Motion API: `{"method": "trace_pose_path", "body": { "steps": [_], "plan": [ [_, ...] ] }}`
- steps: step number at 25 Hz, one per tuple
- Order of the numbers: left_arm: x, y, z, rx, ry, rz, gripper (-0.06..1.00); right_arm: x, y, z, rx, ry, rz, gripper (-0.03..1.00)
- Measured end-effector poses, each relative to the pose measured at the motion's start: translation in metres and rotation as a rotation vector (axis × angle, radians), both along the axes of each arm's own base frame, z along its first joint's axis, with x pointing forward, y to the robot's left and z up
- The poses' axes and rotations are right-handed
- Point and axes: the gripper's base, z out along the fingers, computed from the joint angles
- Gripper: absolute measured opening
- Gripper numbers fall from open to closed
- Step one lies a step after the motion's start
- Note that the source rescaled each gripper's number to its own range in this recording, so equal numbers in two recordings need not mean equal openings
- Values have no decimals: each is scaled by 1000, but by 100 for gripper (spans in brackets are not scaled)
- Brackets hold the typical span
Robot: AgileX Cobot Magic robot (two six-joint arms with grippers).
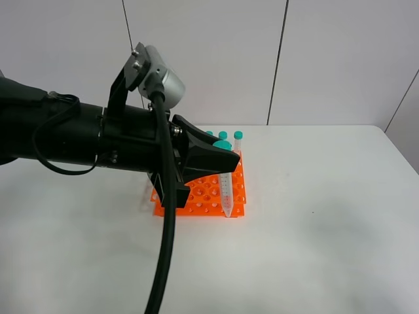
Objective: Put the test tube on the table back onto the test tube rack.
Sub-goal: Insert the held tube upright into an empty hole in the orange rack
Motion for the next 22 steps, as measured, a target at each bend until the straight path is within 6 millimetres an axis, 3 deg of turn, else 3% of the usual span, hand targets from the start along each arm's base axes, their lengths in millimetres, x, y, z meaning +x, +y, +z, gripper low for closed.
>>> {"method": "trace_pose_path", "body": {
  "steps": [22],
  "plan": [
    [5, 2, -2, 36, -41, 41, 0, 0, 0, 0, 0, -3, 0, 77]
  ]
}}
